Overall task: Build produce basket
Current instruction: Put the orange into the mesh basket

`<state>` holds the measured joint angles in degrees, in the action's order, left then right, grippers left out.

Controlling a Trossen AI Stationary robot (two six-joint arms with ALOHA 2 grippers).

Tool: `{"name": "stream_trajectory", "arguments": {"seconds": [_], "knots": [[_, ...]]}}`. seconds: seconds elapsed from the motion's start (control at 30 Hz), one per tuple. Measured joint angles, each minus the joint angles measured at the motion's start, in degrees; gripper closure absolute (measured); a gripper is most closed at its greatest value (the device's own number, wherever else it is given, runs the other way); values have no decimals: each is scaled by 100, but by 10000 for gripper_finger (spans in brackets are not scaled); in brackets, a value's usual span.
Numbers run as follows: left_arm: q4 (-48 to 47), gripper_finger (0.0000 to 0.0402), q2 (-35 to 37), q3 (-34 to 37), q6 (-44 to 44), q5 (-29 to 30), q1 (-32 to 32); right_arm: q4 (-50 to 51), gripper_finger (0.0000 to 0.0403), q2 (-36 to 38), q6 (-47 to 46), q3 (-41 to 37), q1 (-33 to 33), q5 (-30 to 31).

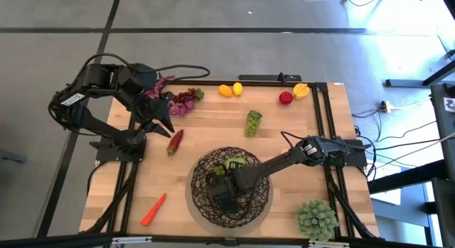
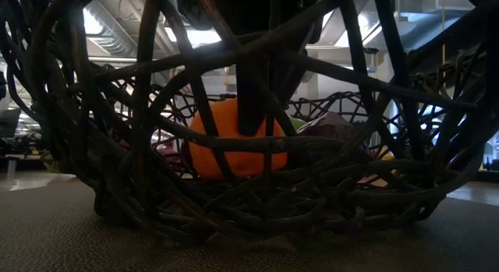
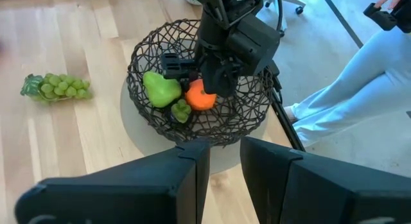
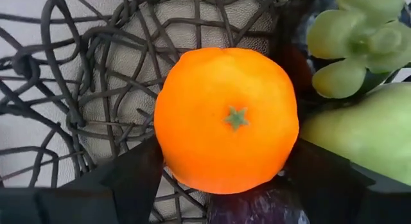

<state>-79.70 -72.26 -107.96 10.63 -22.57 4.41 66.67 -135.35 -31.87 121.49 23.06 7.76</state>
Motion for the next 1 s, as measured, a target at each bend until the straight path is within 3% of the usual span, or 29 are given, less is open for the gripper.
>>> {"name": "stream_trajectory", "arguments": {"seconds": [1.0], "knots": [[-178, 325, -124, -9, 42, -103, -157, 111, 98, 22, -409, 177, 14, 14]]}}
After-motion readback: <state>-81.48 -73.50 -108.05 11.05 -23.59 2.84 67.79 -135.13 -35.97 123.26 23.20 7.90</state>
